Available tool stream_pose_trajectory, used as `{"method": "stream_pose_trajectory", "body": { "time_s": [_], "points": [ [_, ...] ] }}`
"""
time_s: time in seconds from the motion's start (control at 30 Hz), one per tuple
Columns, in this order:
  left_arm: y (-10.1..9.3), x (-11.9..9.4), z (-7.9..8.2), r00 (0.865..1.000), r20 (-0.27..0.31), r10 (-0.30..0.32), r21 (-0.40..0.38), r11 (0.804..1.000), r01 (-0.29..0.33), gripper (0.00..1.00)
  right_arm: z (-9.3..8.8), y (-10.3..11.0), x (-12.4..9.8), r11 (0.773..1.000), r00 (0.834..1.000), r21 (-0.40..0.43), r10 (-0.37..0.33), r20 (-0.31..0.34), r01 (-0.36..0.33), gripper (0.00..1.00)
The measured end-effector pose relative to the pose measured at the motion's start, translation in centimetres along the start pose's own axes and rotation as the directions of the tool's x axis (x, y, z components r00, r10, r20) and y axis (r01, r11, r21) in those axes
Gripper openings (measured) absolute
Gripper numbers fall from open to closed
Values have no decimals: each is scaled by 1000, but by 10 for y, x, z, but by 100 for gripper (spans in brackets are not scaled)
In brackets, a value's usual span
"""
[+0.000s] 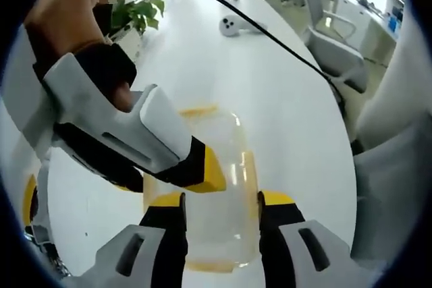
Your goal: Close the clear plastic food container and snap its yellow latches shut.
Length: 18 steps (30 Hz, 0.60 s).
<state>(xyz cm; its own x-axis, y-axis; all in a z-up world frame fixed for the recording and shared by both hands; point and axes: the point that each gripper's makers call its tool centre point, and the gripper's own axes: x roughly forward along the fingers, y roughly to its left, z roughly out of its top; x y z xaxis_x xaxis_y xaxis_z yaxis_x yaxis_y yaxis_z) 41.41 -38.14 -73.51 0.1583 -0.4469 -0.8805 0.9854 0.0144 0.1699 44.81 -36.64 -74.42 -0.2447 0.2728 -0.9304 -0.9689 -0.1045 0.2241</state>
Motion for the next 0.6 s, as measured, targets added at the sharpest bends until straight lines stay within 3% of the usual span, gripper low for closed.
{"method": "stream_pose_trajectory", "body": {
  "time_s": [0.37,0.6],
  "points": [
    [-1,1,3,1000,-5,15,11,1000,-15,37,1,6,2,1000,1000,16,17,-13,-16,51],
    [0,2,4,1000,-12,19,-7,1000,-19,36,2,2,1,999,999,44,4,39,-6,48]
  ]
}}
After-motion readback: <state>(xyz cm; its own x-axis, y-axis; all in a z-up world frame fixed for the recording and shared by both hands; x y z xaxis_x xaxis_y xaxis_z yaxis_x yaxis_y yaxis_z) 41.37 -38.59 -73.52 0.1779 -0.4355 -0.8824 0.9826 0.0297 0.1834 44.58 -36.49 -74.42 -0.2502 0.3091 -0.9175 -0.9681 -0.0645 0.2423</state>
